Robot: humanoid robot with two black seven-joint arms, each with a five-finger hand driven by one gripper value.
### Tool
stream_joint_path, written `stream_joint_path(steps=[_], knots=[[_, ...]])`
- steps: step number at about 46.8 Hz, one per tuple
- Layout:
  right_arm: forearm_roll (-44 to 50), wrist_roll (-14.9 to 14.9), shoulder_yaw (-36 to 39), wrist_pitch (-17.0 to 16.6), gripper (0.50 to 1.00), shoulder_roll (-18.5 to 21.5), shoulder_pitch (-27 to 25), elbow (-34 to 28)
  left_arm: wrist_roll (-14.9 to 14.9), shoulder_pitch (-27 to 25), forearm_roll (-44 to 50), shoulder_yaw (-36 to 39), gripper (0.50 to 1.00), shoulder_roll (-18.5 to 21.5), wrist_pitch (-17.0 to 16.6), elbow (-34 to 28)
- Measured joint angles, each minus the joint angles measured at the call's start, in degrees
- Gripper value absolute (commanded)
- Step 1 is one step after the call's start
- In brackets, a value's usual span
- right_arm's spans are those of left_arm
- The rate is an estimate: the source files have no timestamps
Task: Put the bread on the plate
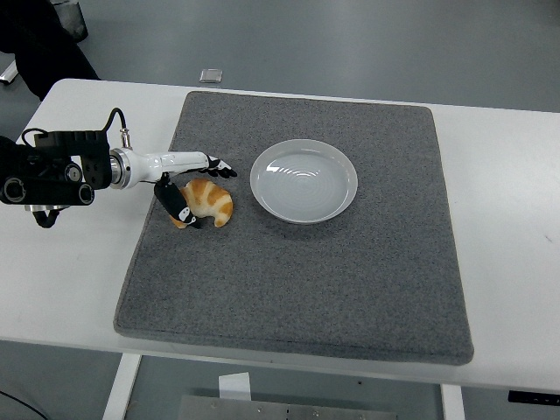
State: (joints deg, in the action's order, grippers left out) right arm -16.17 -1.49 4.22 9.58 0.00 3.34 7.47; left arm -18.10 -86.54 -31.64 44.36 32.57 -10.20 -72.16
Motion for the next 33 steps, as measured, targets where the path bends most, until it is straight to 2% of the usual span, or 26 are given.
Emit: stream_joint_path(steps=[15,21,24,27,30,33], knots=[[0.00,0.00,0.00,0.00,0.952,0.00,0.00,0.00,0.00,0.57,0.00,0.02,0.864,-0.78,-1.57,0.89],[0.00,0.00,0.00,0.00,0.954,0.00,0.00,0.00,0.00,0.57,-0.06,0.06,0.808,-0.84,-1.92,0.89],[0.00,0.00,0.00,0.00,0.952,0.00,0.00,0.00,0.00,0.70,-0.13,0.17,0.733,-0.84,-2.03,0.95],[0.00,0.00,0.00,0.00,0.952,0.00,0.00,0.00,-0.01,0.79,-0.45,0.19,0.701,-0.84,-2.15,1.12],[0.00,0.01,0.00,0.00,0.952,0.00,0.00,0.00,-0.01,0.83,-0.77,0.19,0.585,-0.84,-2.32,1.39],[0.00,0.00,0.00,0.00,0.952,0.00,0.00,0.00,-0.01,0.84,-0.93,0.19,0.517,-0.85,-2.40,1.46]])
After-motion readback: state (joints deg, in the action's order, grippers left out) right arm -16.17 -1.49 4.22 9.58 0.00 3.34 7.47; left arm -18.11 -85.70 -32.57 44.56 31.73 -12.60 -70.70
